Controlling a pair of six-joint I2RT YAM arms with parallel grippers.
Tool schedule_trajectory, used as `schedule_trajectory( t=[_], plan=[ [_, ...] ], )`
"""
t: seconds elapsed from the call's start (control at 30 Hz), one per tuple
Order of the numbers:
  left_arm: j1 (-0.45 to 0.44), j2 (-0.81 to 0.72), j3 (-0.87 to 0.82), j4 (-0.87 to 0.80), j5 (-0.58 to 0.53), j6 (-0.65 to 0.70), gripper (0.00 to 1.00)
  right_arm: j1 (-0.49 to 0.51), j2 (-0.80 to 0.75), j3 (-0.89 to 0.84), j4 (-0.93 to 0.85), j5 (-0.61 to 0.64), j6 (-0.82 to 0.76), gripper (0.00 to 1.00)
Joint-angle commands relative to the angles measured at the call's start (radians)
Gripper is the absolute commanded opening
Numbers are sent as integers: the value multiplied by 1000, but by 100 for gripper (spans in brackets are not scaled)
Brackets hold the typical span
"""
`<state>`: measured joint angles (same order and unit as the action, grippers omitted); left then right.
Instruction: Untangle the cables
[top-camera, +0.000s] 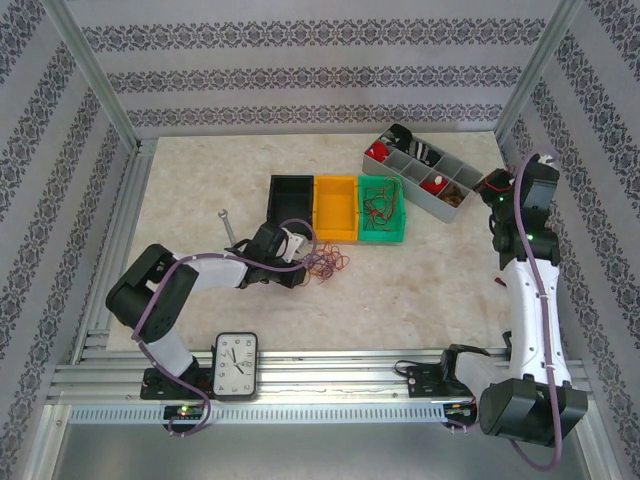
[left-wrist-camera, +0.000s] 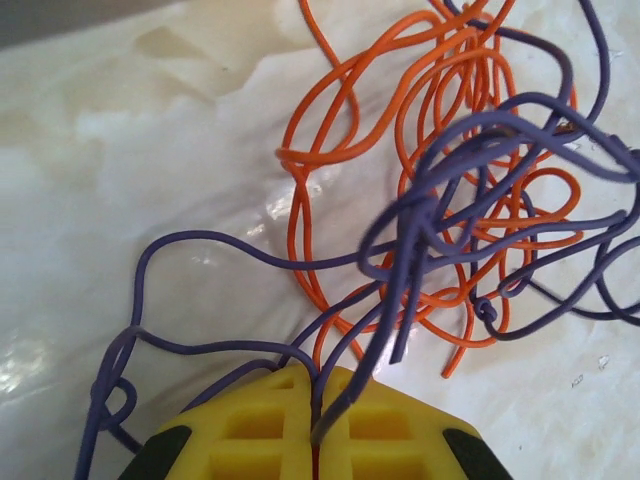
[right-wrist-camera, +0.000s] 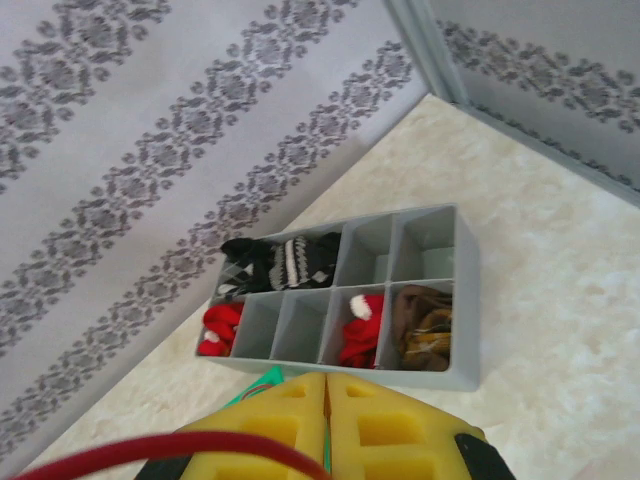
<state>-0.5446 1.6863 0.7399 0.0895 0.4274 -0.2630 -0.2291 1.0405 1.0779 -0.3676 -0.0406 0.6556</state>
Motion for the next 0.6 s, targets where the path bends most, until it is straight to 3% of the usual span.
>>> schedule_trajectory(
  t=[0.0,0.2,0.57],
  plan=[
    [29,-31,-32,21,19,-35,0,-41,-25,24,-25,16,-12,0],
    [31,-30,-18,11,42,-27,0,-22,-17,41,43,-175,-34,0],
    [30,-35,-33,193,-2,-167,0,128,68,184,115,-220,-48,0]
  ],
)
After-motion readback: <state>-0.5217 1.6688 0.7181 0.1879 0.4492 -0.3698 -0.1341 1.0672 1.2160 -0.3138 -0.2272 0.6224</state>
